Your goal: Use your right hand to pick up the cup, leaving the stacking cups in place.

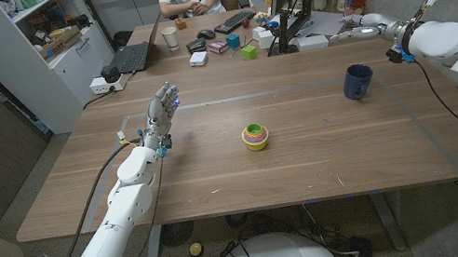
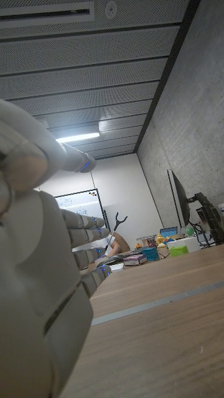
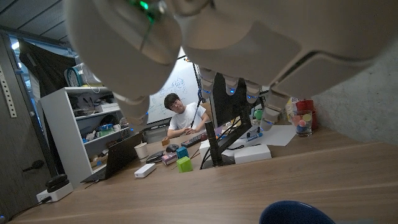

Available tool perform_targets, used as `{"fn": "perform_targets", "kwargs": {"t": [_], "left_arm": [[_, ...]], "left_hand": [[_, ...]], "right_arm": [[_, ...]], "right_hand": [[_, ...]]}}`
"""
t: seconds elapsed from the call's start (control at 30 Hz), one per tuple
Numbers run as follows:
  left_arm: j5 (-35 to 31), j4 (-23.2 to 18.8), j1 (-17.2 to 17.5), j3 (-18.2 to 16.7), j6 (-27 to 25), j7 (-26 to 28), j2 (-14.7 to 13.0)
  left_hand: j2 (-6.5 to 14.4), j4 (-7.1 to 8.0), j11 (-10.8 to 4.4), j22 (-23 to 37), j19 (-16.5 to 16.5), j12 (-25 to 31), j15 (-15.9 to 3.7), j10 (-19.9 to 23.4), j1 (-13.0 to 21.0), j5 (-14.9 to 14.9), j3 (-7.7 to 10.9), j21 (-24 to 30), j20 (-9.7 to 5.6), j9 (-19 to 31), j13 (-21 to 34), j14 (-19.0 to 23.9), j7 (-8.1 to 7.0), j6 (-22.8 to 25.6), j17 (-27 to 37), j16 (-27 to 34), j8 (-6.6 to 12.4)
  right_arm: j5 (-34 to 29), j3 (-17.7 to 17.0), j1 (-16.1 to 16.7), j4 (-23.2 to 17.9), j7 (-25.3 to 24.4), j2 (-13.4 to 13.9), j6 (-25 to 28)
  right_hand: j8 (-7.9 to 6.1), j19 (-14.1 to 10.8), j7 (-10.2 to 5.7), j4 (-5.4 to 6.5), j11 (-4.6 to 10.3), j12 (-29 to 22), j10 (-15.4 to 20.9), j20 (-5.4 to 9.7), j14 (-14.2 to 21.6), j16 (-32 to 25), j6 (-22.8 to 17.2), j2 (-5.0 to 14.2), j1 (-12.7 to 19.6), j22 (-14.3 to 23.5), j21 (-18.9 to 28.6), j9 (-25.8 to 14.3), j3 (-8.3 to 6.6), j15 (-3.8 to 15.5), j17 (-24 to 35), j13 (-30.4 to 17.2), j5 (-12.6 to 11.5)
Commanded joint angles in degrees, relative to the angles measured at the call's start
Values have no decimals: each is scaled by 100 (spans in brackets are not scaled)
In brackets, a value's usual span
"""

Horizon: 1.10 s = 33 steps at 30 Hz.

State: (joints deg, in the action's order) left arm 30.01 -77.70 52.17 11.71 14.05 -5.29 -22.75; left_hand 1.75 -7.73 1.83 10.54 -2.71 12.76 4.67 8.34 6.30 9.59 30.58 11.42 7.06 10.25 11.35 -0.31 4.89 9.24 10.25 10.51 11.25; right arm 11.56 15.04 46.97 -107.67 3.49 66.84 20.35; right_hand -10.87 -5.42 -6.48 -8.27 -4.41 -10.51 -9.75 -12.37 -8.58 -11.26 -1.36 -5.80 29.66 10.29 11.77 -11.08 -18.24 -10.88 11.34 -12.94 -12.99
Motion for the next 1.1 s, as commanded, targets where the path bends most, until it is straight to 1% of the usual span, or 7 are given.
{"fn": "perform_targets", "kwargs": {"t": [0.03, 0.33, 0.43, 0.77, 0.87, 0.97, 1.1], "left_arm": [[1, -76, 48, 21, -56, 40, -32], [7, -91, 72, 29, -51, 55, -26], [27, -109, 109, 7, -58, 92, -21], [26, -145, 154, 13, -106, 126, -42], [27, -141, 159, 24, -111, 126, -32], [24, -138, 161, 29, -114, 125, -31], [19, -144, 172, 22, -109, 139, -36]], "left_hand": [[39, 11, 0, 9, -61, 25, 42, 37, 7, 22, -5, -17, 77, 20, 6, -48, -5, 59, 34, 3, 28], [41, 16, 12, 11, -83, 18, 96, 30, -1, 22, -9, -16, 115, 20, 7, -67, -3, 76, 38, 8, 24], [42, 18, 16, 12, -90, 6, 104, 3, -3, 22, -10, -16, 115, 21, 8, -75, 0, 73, 39, 9, 19], [46, 21, 33, 13, -91, -6, 113, -23, -8, 22, -12, -8, 61, 21, 10, -76, 3, 62, 43, 18, 6], [47, 22, 43, 13, -92, -6, 103, -22, -9, 23, -12, -7, 60, 22, 10, -75, 6, 64, 44, 21, 5], [48, 22, 41, 13, -93, -1, 96, -9, -10, 23, -13, -5, 58, 22, 11, -70, 10, 61, 44, 25, 2], [50, 23, 49, 14, -91, -1, 97, -5, -10, 23, -13, -2, 45, 22, 11, -67, 6, 65, 45, 29, 1]], "right_arm": [[-856, 595, -654, -268, 617, 367, 880], [-1987, 1314, -1351, -308, 1355, 269, 1419], [-2379, 1472, -1437, -306, 1483, 250, 1518], [-2819, 1607, -1615, -113, 1955, 56, 1644], [-2987, 1661, -1663, -83, 2044, 0, 1695], [-3074, 1652, -1642, -65, 2050, -51, 1735], [-3177, 1681, -1663, -20, 2151, -116, 1791]], "right_hand": [[-90, -251, -91, 19, 7, -65, -80, 0, 127, -88, -105, 10, 93, 38, 100, -26, 7, -26, 11, -8, -40], [-107, -534, -155, -8, 25, -141, 59, -7, 206, -109, -181, 56, 189, 37, 167, -17, -25, -23, 2, 14, -24], [-95, -624, -134, -14, 78, -164, 123, -13, 246, -122, -178, 50, 211, 30, 175, -9, -23, 86, -2, 25, -13], [-65, -955, -68, 22, 48, -160, 115, -4, 528, -208, -150, -68, 133, 35, 242, -9, 84, 51, -8, 38, -25], [23, -1189, -190, 27, -32, -120, -3, -5, 557, -194, 113, -81, 147, 30, 284, -20, 115, 35, -13, 44, -52], [47, -1349, -211, 14, -140, -102, -62, -4, 560, -174, 269, -89, 195, 21, 302, -19, 126, 4, -17, 59, -77], [49, -1511, -189, 6, -160, -42, -244, -9, 459, -112, 399, -104, 242, 9, 307, -14, 148, -46, -20, 84, -105]]}}
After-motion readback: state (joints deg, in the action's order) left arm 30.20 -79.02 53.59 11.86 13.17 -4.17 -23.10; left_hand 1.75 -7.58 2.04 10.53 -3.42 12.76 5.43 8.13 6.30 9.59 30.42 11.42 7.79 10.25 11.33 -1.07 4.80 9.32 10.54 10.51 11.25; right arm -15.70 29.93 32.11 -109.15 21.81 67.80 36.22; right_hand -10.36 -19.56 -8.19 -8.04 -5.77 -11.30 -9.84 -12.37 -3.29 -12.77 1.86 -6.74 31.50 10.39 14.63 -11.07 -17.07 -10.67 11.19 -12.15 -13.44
